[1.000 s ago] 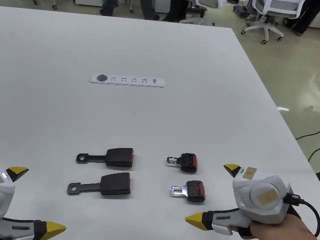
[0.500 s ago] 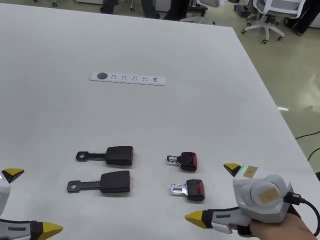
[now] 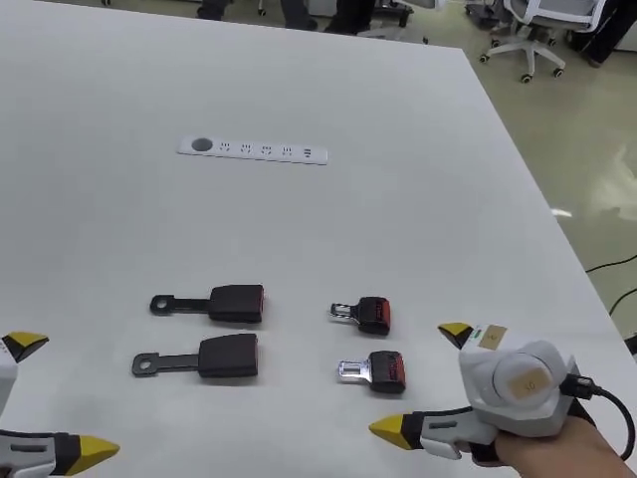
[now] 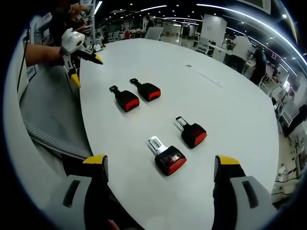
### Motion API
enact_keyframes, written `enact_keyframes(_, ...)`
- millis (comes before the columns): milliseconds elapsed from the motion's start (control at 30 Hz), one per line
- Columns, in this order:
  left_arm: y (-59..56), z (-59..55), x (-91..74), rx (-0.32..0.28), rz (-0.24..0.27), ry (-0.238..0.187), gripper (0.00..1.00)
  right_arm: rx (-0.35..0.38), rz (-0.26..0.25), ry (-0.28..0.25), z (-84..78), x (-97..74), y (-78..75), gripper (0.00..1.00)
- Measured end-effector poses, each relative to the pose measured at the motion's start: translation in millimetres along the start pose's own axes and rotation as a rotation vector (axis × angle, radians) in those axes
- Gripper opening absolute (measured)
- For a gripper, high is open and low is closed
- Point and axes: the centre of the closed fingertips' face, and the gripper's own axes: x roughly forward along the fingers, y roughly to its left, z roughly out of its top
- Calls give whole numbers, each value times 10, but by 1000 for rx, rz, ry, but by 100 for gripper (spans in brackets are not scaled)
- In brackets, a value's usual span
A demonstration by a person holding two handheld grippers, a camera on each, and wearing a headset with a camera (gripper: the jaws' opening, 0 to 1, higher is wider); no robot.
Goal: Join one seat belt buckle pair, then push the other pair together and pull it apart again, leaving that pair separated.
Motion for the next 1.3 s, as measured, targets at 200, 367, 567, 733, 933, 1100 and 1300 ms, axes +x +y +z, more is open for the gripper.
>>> enact_keyframes(200,9,7,4,1,-1,10,92,-34,8,-5,4,13,-8,86)
enact_keyframes(367,30,1,7,13,-1,20,91,-66,21,7,-4,25,-20,85)
enact_keyframes(567,-14,51,55,74,-32,28,87,-101,46,24,-3,55,-16,81)
enact_keyframes(733,-62,142,136,102,-75,34,81,-130,100,35,0,123,51,76)
enact_keyframes(933,-121,275,280,151,-139,38,76,-178,136,65,-12,230,36,72)
enact_keyframes(1100,-244,433,431,191,-225,12,70,-211,153,96,-25,305,-9,70)
enact_keyframes(1300,-329,408,657,249,-282,71,65,-243,211,141,-77,372,-39,64)
